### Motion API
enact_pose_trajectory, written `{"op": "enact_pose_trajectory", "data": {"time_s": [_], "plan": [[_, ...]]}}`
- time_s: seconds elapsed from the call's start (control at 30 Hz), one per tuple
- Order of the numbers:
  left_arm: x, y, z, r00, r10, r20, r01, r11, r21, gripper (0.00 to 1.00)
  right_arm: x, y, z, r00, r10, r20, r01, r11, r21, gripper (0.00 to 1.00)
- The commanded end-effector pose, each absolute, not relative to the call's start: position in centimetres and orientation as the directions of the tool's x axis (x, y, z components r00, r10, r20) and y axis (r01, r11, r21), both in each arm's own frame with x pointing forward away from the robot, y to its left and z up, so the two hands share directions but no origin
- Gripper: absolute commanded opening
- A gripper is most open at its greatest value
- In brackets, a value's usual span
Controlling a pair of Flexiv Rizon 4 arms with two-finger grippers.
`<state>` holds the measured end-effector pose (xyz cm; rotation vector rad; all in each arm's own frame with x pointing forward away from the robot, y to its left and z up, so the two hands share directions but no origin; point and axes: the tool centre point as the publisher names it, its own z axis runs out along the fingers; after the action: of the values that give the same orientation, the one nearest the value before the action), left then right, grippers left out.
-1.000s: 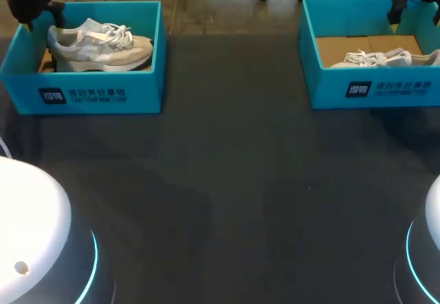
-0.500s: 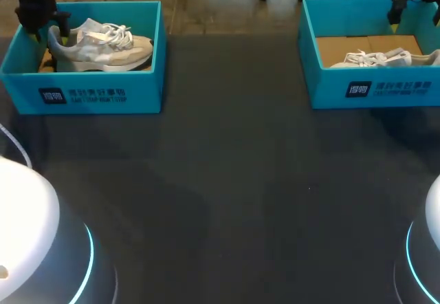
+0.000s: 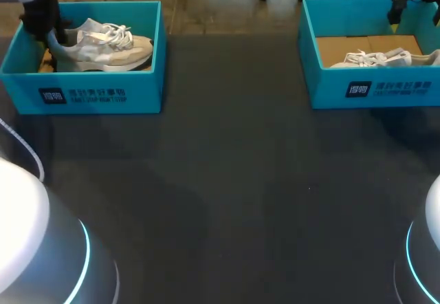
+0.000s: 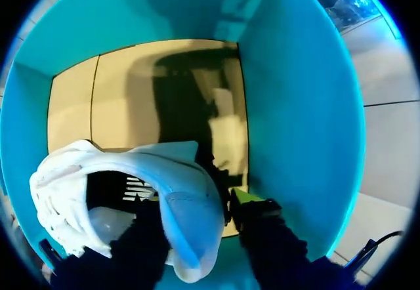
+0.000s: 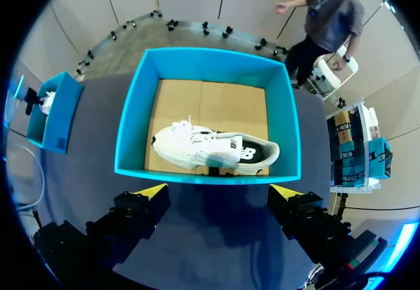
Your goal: Take the shoe out of the shoebox, open the shoe tongue, remove and reinsert the insole, then place the shoe into the shoebox
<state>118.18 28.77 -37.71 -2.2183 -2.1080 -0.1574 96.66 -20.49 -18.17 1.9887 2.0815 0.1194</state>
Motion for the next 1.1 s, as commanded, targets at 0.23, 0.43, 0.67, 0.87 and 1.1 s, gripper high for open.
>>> {"op": "enact_pose_trajectory", "data": {"time_s": [0.23, 0.43, 0.67, 0.87, 1.1], "plan": [[118.9, 29.0, -37.9, 0.038, 0.988, 0.148, 0.999, -0.039, 0.006, 0.00, 96.6, -20.5, -18.2, -0.029, 0.991, -0.130, 0.969, 0.060, 0.238, 1.00], [118.9, 29.5, -36.6, 0.011, 0.979, 0.202, 1.000, -0.011, 0.000, 0.00, 96.6, -20.5, -18.2, -0.029, 0.991, -0.130, 0.969, 0.060, 0.238, 1.00], [118.3, 29.6, -31.5, -0.029, 0.982, 0.184, 0.999, 0.036, -0.037, 0.00, 96.6, -20.5, -18.2, -0.029, 0.991, -0.130, 0.969, 0.060, 0.238, 1.00], [117.6, 29.1, -26.1, -0.058, 0.983, 0.175, 0.997, 0.066, -0.038, 0.00, 96.6, -20.5, -18.2, -0.029, 0.991, -0.130, 0.969, 0.060, 0.238, 1.00], [116.7, 28.4, -21.6, -0.033, 0.987, 0.157, 0.999, 0.037, -0.025, 0.00, 96.6, -20.5, -18.2, -0.029, 0.991, -0.130, 0.969, 0.060, 0.238, 1.00]]}}
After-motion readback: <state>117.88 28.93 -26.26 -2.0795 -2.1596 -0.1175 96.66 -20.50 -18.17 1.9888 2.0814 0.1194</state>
